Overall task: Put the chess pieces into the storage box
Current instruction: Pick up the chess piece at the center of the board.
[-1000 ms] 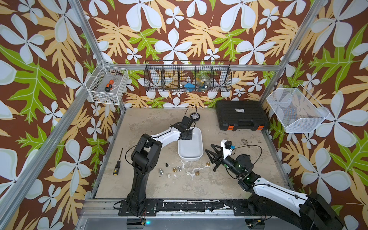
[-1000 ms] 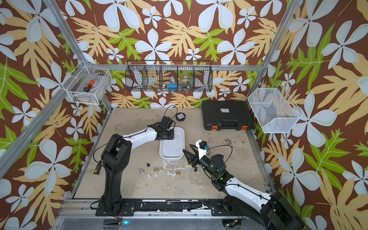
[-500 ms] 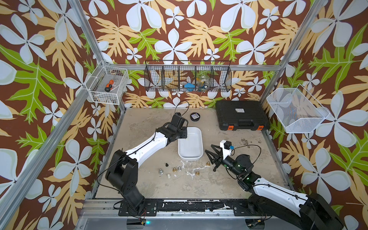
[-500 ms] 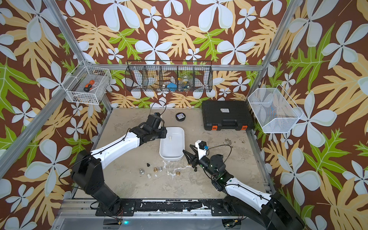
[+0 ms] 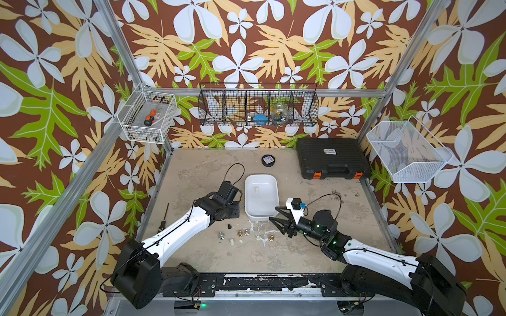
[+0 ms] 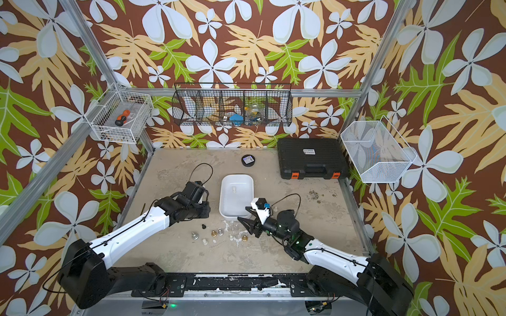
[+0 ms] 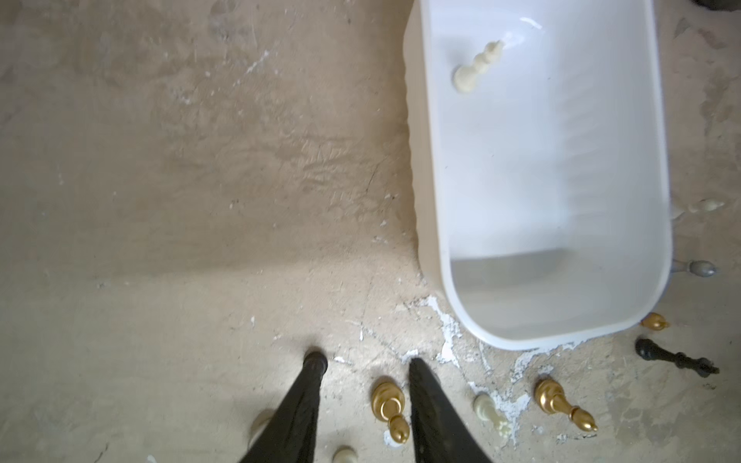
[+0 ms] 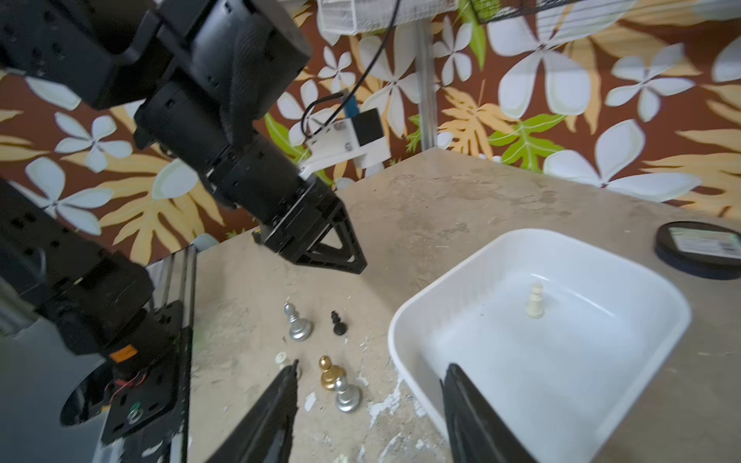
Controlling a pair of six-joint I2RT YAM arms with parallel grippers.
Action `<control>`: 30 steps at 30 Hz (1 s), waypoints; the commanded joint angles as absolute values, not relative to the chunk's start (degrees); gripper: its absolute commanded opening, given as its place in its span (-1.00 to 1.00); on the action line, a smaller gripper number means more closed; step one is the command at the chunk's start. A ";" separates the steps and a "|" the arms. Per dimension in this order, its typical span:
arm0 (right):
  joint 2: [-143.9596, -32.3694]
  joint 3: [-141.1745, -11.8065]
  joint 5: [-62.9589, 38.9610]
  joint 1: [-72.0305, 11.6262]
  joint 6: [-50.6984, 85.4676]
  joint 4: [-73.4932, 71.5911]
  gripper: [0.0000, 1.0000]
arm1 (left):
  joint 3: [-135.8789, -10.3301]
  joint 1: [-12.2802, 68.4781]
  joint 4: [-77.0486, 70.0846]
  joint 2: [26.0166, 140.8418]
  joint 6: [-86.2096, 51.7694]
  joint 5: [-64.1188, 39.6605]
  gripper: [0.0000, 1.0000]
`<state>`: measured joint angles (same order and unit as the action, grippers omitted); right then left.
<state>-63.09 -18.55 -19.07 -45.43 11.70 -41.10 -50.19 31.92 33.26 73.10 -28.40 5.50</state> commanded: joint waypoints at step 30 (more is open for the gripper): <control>-65.94 -16.87 -12.64 -46.44 9.05 -45.84 0.19 | -44.66 31.89 31.03 83.33 -29.45 7.17 -0.51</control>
<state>-66.15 -17.04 -13.34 -46.41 9.82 -44.53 -44.71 31.92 31.38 83.46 -29.82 6.11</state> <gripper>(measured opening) 0.595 0.240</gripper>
